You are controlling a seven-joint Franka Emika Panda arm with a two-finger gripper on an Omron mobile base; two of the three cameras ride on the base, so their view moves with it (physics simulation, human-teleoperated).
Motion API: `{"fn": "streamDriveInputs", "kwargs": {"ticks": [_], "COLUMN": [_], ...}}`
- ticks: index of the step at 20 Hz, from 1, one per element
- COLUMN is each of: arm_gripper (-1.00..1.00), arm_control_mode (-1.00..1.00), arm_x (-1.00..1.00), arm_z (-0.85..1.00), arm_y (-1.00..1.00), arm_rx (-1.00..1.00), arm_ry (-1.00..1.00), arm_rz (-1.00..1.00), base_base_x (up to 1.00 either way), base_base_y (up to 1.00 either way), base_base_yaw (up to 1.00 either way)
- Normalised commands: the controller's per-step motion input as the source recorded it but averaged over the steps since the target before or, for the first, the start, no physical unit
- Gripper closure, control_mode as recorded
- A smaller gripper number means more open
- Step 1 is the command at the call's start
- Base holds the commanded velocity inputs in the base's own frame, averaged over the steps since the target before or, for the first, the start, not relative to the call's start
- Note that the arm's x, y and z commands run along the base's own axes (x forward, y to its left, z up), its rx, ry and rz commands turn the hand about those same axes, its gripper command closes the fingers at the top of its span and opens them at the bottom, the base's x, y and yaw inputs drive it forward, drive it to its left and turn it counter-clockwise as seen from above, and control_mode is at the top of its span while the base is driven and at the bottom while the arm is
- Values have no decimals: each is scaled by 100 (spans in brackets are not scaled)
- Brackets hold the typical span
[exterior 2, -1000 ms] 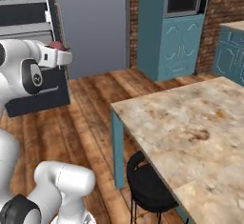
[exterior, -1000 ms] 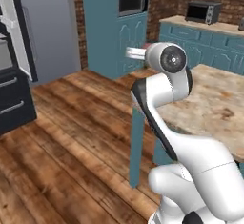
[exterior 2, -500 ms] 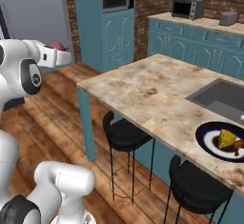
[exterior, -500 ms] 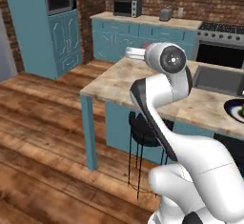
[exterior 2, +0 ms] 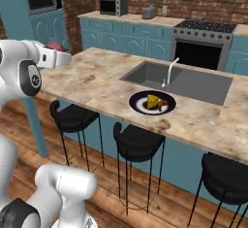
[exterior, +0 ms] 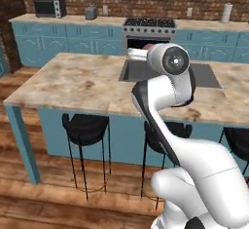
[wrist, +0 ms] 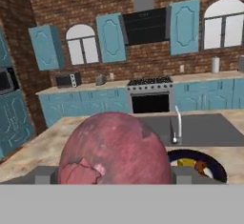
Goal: Take the cheese, chicken drumstick, and onion from the fridge and place them on the plate on the dining counter to create an appetizer plate.
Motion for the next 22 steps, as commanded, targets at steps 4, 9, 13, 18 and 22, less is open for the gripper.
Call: {"fn": "streamDriveInputs", "kwargs": {"ticks": [4, 9, 13, 18, 22], "arm_gripper": [100, 100, 100, 100, 100], "arm_control_mode": [100, 100, 100, 100, 100], "arm_x": [0, 0, 0, 0, 0], "arm_z": [0, 0, 0, 0, 0], "arm_y": [0, 0, 0, 0, 0], "arm_rx": [0, 0, 0, 0, 0], "arm_ry": [0, 0, 0, 0, 0], "arm_rz": [0, 0, 0, 0, 0], "base_base_x": [-16, 1, 32, 59, 81], "base_base_y": [-61, -38, 19, 40, 36], "base_base_yaw": [-50, -36, -12, -1, 0]}}
